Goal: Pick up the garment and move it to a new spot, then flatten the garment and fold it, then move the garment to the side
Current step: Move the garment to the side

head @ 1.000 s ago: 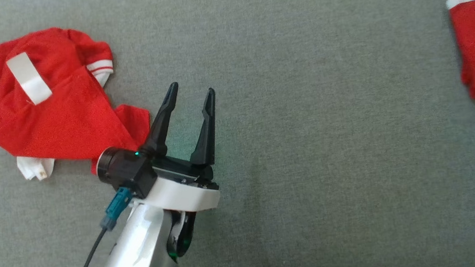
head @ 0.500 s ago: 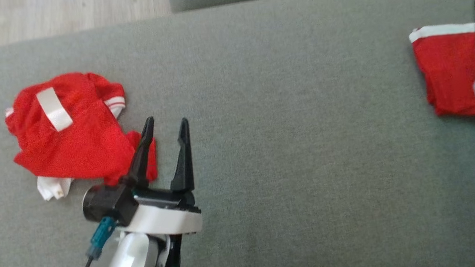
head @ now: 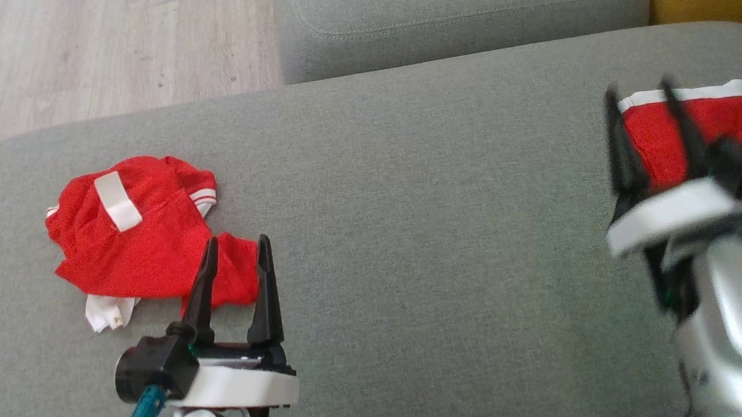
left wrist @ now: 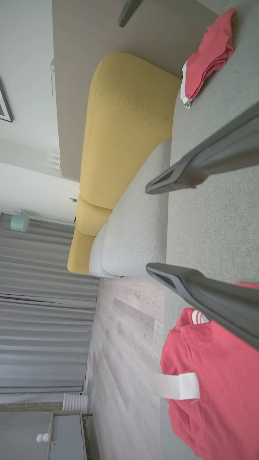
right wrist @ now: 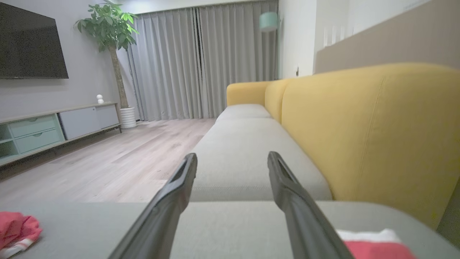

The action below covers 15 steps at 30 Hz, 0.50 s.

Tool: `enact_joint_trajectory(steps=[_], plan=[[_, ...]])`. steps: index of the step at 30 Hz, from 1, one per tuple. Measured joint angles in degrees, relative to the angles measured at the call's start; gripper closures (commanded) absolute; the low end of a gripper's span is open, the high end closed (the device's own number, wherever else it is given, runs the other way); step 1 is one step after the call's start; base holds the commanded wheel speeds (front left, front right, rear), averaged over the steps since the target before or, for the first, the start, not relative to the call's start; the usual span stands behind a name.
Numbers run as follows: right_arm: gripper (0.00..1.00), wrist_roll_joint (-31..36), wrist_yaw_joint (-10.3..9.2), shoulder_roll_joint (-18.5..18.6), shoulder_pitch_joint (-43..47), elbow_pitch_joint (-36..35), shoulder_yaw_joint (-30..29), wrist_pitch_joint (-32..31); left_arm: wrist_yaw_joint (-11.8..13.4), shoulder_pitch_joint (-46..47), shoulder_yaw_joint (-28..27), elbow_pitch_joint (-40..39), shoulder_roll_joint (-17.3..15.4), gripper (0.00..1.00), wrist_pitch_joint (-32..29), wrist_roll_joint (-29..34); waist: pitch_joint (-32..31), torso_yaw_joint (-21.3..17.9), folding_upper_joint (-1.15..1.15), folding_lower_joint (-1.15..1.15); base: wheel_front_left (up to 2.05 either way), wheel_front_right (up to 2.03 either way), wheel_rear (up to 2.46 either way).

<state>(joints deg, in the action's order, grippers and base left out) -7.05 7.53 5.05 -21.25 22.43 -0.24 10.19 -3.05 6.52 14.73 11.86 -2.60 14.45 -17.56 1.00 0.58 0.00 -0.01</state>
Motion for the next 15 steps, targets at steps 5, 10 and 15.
enact_joint_trajectory(steps=[5,10,15], plan=[[0.00,-0.7,0.00,-1.7,9.8,-0.7,0.6,0.6,-0.2,-0.7,0.0,0.2,0.0,0.00,0.0,0.0,-0.4,0.5,0.00,0.00,0.00,0.00,0.00],[0.00,-3.0,0.00,-1.9,14.3,-0.4,1.6,2.6,-0.5,-2.1,-0.1,1.8,-0.1,0.00,0.0,0.0,-0.1,0.6,0.00,0.01,0.00,0.00,0.00],[0.00,-3.0,0.00,-2.1,14.7,-0.3,1.5,3.5,-0.5,-2.3,-0.3,2.3,-0.1,0.00,0.0,-0.2,0.2,0.6,0.00,0.01,0.00,0.00,0.00]])
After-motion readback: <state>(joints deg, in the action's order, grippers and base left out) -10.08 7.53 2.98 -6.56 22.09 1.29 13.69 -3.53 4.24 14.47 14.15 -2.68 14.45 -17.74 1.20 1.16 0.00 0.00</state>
